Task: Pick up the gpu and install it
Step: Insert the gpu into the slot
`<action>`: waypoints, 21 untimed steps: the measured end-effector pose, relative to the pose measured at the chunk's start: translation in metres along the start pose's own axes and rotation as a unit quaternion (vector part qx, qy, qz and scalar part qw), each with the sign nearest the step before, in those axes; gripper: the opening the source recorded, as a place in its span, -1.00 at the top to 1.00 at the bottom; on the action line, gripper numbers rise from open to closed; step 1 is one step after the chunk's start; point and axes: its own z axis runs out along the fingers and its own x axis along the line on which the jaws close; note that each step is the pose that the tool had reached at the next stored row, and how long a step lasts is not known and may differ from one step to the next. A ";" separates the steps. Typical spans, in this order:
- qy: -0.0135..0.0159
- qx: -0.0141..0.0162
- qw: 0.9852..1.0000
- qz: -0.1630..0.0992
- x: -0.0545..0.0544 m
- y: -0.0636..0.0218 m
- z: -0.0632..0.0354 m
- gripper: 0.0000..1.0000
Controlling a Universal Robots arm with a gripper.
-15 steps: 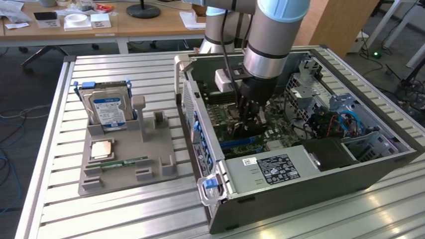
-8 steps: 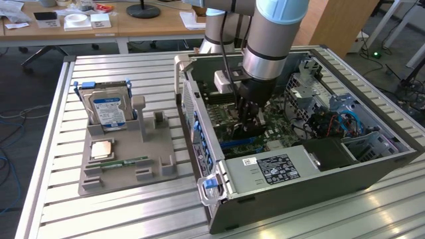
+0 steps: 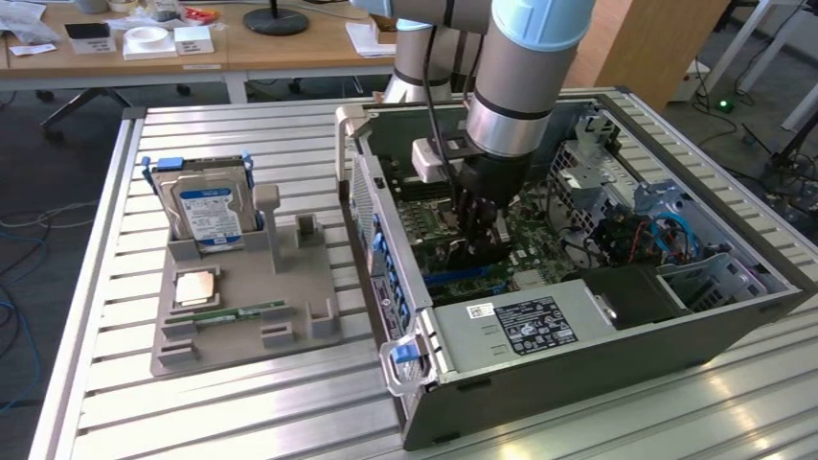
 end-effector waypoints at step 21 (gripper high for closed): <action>0.000 0.000 1.000 0.002 0.000 0.0013 0.0046 0.47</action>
